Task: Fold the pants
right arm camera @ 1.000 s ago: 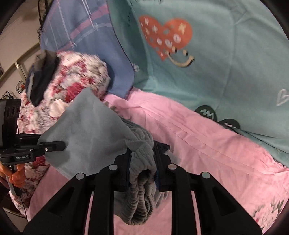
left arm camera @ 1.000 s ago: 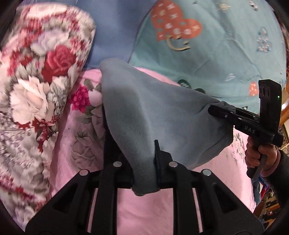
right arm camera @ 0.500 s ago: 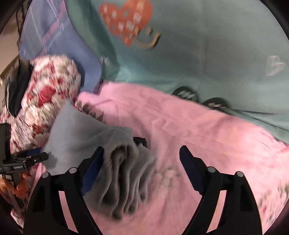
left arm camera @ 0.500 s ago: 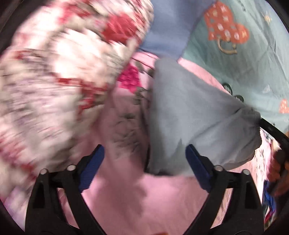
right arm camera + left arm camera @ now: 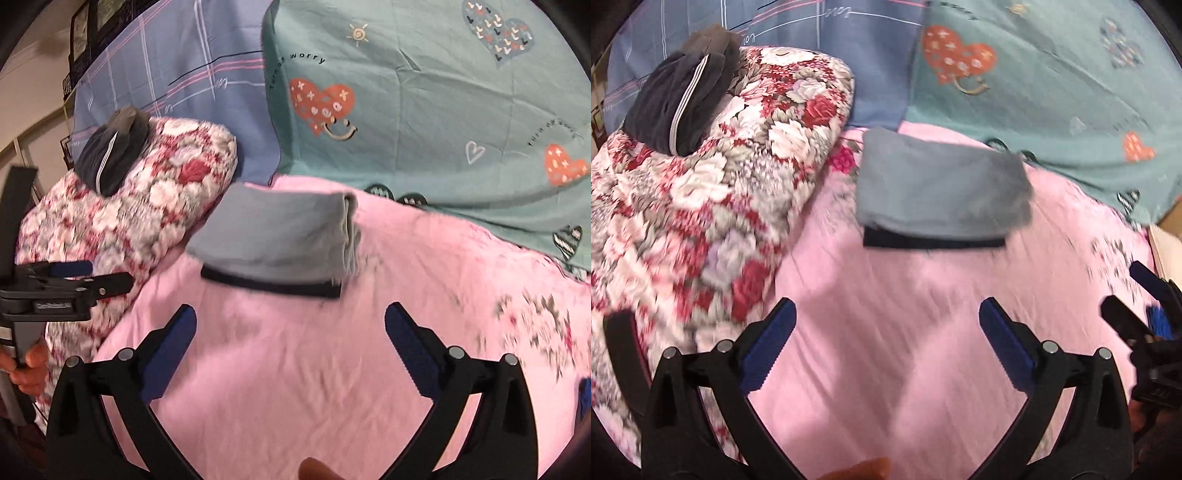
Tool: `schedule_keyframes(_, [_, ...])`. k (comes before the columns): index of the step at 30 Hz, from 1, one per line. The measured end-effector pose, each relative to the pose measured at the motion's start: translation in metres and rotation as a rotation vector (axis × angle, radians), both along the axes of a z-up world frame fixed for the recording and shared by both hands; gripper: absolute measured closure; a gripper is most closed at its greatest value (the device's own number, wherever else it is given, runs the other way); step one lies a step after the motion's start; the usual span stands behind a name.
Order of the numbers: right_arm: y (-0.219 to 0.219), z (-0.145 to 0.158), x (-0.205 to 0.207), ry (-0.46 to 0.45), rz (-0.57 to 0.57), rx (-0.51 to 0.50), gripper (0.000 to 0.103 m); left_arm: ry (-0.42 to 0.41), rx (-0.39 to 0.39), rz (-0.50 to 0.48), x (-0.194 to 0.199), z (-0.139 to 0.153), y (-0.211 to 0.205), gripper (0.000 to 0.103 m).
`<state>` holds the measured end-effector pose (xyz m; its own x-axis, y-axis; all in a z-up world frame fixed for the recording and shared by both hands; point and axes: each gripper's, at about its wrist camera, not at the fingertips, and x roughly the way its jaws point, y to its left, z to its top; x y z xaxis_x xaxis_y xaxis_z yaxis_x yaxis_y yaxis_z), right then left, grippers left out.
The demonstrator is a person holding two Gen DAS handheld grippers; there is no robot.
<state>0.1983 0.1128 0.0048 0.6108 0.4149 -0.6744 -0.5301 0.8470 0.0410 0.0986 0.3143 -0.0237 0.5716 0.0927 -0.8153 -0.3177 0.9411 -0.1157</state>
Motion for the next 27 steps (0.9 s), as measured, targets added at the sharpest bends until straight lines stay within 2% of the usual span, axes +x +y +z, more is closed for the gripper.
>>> schedule_keyframes(5, [-0.017, -0.010, -0.030, 0.064, -0.035, 0.023, 0.001, 0.010, 0.017, -0.051, -0.033, -0.001, -0.026, 0.002])
schedule_keyframes(16, [-0.028, -0.003, -0.059, 0.037, -0.091, 0.019, 0.001, -0.024, 0.039, -0.126, -0.057, 0.010, -0.051, 0.002])
schedule_keyframes(27, [-0.031, -0.003, -0.069, 0.037, -0.106, 0.024, 0.001, -0.044, 0.048, -0.139, -0.067, 0.018, -0.055, 0.002])
